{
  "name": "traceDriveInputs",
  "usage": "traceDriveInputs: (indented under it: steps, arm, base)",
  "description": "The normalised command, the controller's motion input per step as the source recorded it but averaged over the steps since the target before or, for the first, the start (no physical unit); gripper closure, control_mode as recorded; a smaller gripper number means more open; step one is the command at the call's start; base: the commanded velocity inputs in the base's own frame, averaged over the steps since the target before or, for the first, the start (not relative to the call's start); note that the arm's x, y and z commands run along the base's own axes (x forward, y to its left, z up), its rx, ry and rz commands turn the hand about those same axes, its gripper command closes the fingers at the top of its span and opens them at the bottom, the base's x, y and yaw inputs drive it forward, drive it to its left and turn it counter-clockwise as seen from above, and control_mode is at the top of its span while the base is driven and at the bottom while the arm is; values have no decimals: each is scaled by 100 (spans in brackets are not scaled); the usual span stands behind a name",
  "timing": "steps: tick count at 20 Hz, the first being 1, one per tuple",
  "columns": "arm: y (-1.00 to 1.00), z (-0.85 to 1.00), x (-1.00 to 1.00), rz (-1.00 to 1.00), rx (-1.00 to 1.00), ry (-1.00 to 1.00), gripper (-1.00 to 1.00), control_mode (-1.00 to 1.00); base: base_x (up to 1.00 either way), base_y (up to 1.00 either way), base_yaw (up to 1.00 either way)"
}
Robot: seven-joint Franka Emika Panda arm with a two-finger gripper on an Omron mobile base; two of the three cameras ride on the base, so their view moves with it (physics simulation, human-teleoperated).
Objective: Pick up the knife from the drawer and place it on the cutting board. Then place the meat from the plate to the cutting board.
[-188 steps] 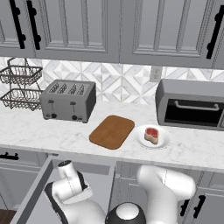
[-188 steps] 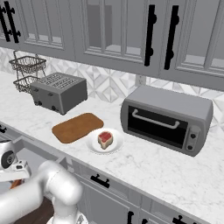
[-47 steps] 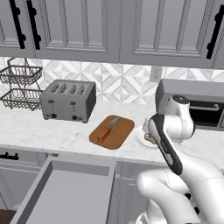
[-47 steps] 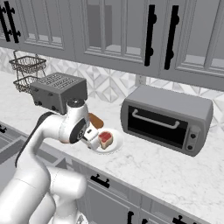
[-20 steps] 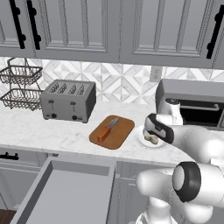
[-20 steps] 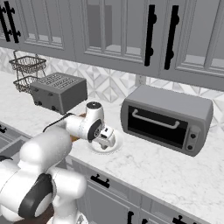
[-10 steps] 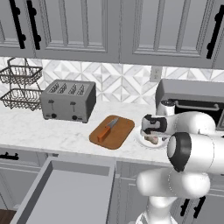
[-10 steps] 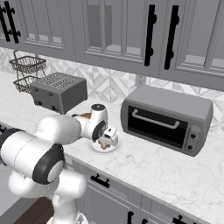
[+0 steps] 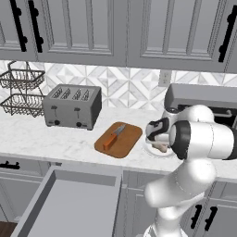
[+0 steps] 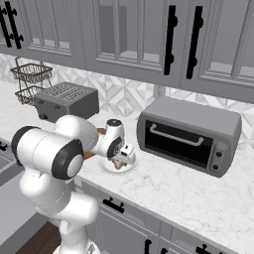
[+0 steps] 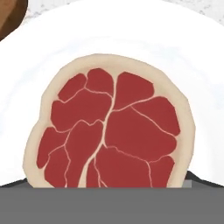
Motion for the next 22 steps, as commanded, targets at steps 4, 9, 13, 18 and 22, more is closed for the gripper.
traceDriveInputs:
  steps: [4, 9, 13, 18, 22]
  arm:
    - [0, -32, 3, 0, 0, 0, 100, -100]
    - [0, -11, -2, 2, 0, 0, 100, -100]
    - [28, 38, -25, 2, -1, -1, 100, -100]
    - [81, 72, 1, 1, -4, 0, 100, -100]
    - [100, 23, 46, 1, -2, 6, 100, -100]
  base:
    - [0, 0, 0]
    - [0, 0, 0]
    - [0, 0, 0]
    - [0, 0, 0]
    - [0, 0, 0]
